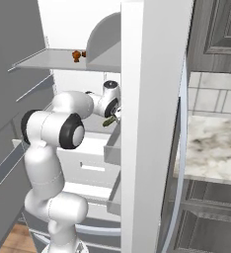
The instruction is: Transport the chicken drumstick and squash to the fridge. Place the chicken drumstick on the rack containing meat and place the squash on the rack containing the vegetable, ensuring meats and vegetables are on different racks.
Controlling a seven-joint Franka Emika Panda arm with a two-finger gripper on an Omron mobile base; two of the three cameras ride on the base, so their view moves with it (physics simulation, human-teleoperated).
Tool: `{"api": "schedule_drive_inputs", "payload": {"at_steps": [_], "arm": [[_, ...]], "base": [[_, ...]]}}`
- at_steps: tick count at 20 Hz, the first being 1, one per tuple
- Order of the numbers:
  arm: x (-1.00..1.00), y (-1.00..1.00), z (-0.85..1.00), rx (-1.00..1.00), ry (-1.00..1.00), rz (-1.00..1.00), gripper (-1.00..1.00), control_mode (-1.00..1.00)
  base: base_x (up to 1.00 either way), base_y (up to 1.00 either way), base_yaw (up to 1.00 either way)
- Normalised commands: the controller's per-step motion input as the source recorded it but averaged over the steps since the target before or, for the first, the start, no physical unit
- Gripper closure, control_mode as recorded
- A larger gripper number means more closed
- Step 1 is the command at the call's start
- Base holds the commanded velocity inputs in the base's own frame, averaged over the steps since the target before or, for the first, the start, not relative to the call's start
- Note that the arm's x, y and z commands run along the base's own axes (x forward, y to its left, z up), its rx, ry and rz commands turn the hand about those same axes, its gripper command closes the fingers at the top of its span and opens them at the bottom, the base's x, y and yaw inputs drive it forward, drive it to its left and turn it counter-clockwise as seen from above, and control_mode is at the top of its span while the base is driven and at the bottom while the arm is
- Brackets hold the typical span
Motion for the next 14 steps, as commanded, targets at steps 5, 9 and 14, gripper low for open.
{"api": "schedule_drive_inputs", "payload": {"at_steps": [5,9,14], "arm": [[0.21,-0.04,-0.37,0.0,-0.01,0.0,-1.0,-1.0],[-0.12,0.0,-0.18,0.0,-0.03,0.0,-1.0,-1.0],[-0.27,0.0,-0.01,0.0,-0.09,0.0,-1.0,-1.0]], "base": [[0.0,0.0,0.0],[0.0,0.0,0.0],[0.0,0.0,0.0]]}}
